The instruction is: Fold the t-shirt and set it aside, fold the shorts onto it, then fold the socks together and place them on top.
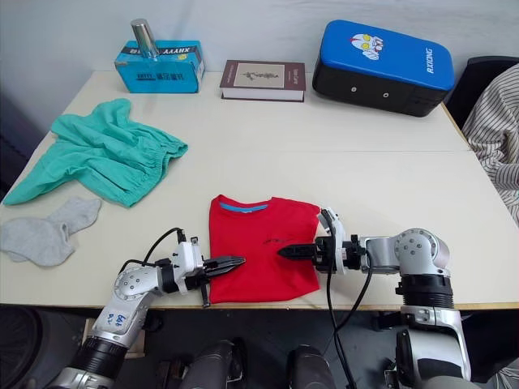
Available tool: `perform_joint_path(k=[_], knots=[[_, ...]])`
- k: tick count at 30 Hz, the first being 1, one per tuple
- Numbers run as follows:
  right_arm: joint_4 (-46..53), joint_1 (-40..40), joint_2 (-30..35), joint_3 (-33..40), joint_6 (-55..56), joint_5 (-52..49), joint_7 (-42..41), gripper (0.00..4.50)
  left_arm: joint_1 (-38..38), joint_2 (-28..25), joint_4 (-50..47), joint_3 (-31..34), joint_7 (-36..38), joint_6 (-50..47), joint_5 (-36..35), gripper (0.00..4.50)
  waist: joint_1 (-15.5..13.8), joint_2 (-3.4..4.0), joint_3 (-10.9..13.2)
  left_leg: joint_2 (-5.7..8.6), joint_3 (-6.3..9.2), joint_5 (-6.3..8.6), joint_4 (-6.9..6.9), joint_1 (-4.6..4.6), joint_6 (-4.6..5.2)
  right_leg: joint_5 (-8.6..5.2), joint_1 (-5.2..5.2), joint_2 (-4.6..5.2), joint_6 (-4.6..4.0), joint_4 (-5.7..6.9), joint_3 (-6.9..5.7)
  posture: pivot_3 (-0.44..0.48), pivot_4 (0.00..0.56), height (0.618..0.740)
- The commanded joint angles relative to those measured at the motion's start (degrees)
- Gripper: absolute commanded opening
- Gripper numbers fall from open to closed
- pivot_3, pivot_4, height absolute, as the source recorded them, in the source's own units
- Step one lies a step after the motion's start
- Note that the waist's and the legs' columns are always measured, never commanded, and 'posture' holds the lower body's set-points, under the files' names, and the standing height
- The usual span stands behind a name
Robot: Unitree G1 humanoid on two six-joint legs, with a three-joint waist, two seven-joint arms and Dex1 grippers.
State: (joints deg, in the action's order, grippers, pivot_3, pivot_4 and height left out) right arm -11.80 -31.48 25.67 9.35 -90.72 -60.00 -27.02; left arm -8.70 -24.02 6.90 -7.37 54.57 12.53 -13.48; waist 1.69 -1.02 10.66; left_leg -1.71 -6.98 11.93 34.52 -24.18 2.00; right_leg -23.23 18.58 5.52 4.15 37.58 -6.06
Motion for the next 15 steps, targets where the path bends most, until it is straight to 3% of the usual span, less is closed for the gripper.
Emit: perform_joint_path(k=[1,4,9,12,15], knots=[[0.1,2.9,1.3,-1.1,-1.4,3.1,-0.1,1.03,0.7,-0.7,1.6,0.1,-0.4,-0.1,1.1,0.0,0.0,-0.01,-0.1,0.0,0.0,0.0,-0.04,0.01,-0.01,0.0,0.0,0.0,0.0,-0.01,0.0,0.0,0.15,0.74],[1.0,4.0,3.1,0.6,-1.5,3.6,-1.1,0.02,0.6,-0.6,1.3,0.4,-0.3,-0.3,0.5,0.0,-0.1,-0.15,-0.2,0.0,0.02,0.02,-0.04,0.02,-0.01,0.0,-0.05,0.0,0.0,-0.08,0.0,0.0,0.15,0.74],[1.3,5.4,6.3,5.2,-1.5,4.9,-0.2,0.02,0.5,0.2,-1.7,2.2,0.0,-0.4,-3.2,0.0,-1.1,-0.19,-0.3,0.12,0.03,0.22,-0.04,-0.1,-0.1,0.0,-0.12,0.12,0.0,-0.51,0.02,0.0,0.15,0.74],[2.2,6.5,11.5,7.7,-1.8,2.8,-1.1,0.02,0.4,-0.7,-6.8,3.9,1.0,-7.7,-9.0,0.0,-2.0,-0.15,-0.3,0.21,0.02,0.24,-0.03,-0.3,0.04,0.04,-0.09,0.21,0.07,-0.76,0.02,0.0,0.15,0.74],[2.3,8.7,18.2,10.4,-1.8,2.5,-3.1,0.0,0.1,-3.2,-13.6,5.2,3.5,-16.1,-16.0,0.63,-2.6,0.03,-0.2,0.44,0.05,0.19,-0.01,-0.7,0.3,0.12,0.11,0.47,0.23,-0.88,0.01,0.0,0.15,0.74]])
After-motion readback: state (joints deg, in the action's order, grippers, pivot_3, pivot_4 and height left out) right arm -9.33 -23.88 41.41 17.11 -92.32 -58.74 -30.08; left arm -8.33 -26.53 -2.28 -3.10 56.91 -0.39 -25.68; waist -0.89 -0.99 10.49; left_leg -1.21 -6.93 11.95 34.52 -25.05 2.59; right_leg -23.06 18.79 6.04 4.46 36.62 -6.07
